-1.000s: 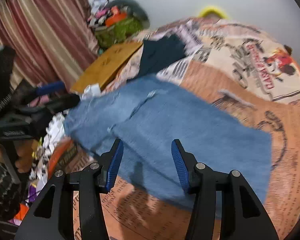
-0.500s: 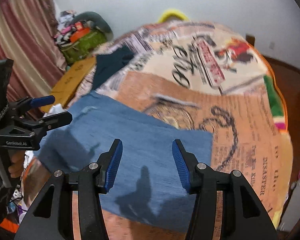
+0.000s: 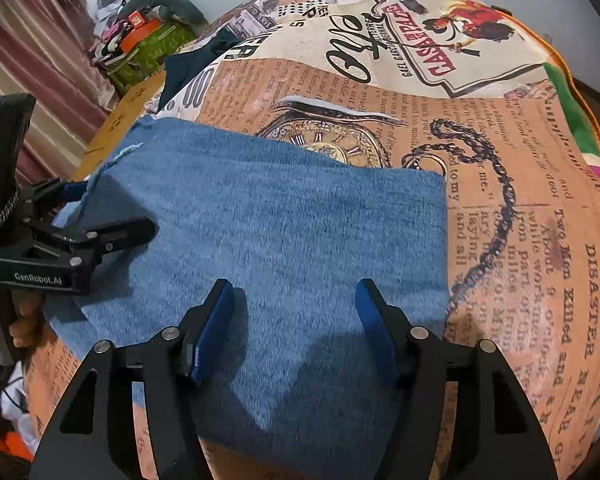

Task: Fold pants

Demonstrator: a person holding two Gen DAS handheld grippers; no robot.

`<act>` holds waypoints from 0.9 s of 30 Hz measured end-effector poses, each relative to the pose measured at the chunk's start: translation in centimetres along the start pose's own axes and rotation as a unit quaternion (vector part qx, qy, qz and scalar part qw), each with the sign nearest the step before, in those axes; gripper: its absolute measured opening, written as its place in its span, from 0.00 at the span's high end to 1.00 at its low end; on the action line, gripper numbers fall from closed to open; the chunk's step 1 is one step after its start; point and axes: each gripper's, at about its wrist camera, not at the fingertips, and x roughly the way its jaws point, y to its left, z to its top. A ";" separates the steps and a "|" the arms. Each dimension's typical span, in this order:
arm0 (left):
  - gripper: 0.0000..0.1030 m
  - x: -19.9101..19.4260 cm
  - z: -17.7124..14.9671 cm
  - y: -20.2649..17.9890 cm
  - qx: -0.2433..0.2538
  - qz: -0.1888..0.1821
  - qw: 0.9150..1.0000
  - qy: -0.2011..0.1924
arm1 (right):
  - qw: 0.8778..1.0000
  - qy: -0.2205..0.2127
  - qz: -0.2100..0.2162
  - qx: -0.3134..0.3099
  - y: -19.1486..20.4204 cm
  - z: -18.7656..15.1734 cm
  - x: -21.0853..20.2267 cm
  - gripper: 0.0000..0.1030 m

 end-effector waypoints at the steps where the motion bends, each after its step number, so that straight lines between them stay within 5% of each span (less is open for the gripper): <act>1: 0.02 -0.1 -0.2 -0.1 0.003 0.002 1.000 -0.001 | 1.000 -0.001 -0.003 0.001 0.1 -0.2 -0.2 0.41; 18: 0.02 -5.4 -4.0 3.0 -0.042 0.024 0.997 -0.059 | 0.998 -0.025 -0.055 0.006 2.2 -2.4 -4.3 0.41; 27: 0.02 -12.5 -7.1 11.5 -0.151 0.025 0.975 -0.159 | 0.992 -0.109 -0.053 -0.030 7.1 0.0 -8.2 0.36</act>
